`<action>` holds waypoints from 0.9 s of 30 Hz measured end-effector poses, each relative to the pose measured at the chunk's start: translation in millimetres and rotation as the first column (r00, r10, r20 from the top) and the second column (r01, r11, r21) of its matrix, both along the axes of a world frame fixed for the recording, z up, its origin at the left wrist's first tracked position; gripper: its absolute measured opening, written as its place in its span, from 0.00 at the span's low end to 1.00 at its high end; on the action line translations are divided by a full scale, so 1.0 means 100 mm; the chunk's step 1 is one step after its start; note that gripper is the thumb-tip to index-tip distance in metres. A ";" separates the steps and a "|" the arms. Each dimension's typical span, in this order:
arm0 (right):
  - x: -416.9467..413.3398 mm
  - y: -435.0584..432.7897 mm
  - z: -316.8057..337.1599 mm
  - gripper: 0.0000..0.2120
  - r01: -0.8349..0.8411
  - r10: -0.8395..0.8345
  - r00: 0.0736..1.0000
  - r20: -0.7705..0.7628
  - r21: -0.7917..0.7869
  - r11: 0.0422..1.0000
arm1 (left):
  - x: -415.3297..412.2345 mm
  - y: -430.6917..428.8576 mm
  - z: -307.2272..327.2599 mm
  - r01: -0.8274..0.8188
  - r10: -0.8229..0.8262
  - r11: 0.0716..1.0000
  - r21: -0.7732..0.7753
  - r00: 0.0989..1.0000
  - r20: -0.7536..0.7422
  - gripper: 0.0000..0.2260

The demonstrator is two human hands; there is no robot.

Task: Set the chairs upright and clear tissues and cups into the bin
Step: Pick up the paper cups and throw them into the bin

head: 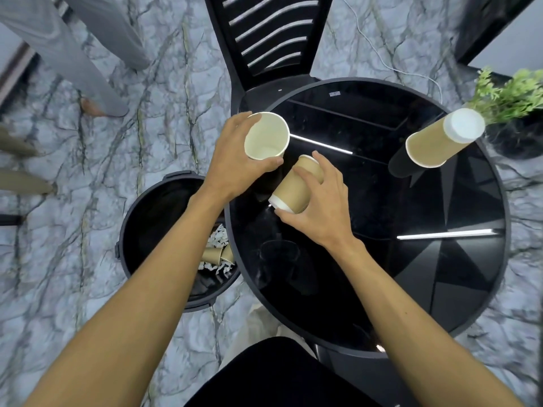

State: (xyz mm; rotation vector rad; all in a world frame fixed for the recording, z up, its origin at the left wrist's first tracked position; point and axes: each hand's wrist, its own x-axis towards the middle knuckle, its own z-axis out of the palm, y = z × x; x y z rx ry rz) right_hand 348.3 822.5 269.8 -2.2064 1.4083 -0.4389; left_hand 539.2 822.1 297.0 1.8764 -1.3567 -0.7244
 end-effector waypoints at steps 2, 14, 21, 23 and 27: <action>-0.04 0.05 0.05 0.37 -0.006 0.007 1.000 0.004 -0.007 1.000 | 0.00 0.10 0.05 -0.010 0.010 1.000 -0.016 1.000 0.003 0.37; -0.24 0.70 0.39 0.38 -0.140 0.143 0.988 0.059 -0.052 0.989 | -0.15 1.32 0.38 -0.154 0.159 0.985 -0.075 0.985 0.060 0.35; -0.06 1.09 0.45 0.37 -0.283 0.286 0.955 0.076 -0.052 0.958 | -0.07 2.14 0.36 -0.311 0.316 0.948 -0.065 0.944 0.096 0.36; 0.03 1.20 0.45 0.36 -0.334 0.336 0.938 0.084 -0.039 0.942 | -0.03 2.36 0.33 -0.368 0.371 0.929 -0.045 0.923 0.103 0.37; 0.25 1.39 0.41 0.37 -0.416 0.415 0.905 0.094 -0.012 0.909 | 0.09 2.74 0.27 -0.477 0.476 0.879 -0.012 0.874 0.099 0.38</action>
